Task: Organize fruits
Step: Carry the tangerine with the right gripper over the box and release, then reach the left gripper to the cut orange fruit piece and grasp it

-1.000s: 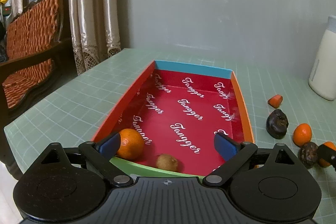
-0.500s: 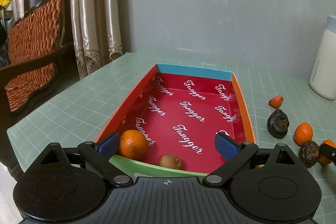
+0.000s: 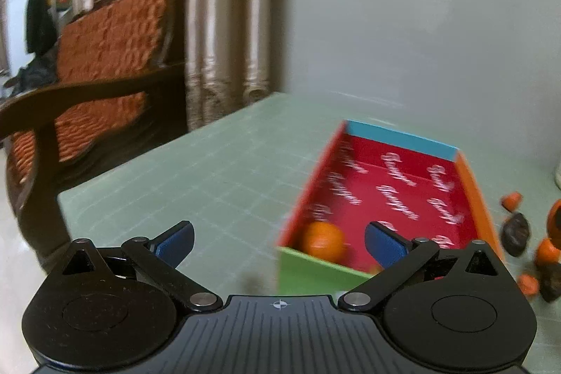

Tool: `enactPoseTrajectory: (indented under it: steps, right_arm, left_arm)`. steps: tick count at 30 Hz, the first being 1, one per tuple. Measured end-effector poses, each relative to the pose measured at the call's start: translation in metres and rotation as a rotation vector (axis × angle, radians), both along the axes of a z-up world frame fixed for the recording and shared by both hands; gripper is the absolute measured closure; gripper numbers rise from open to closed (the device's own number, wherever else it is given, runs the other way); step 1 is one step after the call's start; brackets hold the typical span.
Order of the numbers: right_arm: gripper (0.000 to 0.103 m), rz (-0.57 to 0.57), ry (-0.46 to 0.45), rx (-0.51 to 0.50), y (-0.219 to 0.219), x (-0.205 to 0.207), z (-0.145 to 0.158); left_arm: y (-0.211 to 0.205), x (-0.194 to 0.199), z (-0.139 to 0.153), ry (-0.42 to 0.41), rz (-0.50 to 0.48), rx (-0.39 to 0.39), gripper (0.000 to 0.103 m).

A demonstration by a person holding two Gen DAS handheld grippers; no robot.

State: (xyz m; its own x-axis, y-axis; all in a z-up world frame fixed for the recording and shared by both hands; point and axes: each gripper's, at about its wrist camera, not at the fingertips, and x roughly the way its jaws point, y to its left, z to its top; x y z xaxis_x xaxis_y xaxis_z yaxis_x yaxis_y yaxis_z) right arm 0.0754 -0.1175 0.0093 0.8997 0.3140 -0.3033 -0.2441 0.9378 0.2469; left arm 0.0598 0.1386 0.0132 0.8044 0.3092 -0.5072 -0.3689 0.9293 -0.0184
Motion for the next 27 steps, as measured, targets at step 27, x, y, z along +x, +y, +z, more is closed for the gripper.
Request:
enactPoseTrajectory:
  steps: [27]
  right_arm:
    - [0.052,0.167,-0.007,-0.152,0.086,-0.001,0.001]
  left_arm:
    - [0.016,-0.012,-0.002,-0.053,0.014,0.041,0.001]
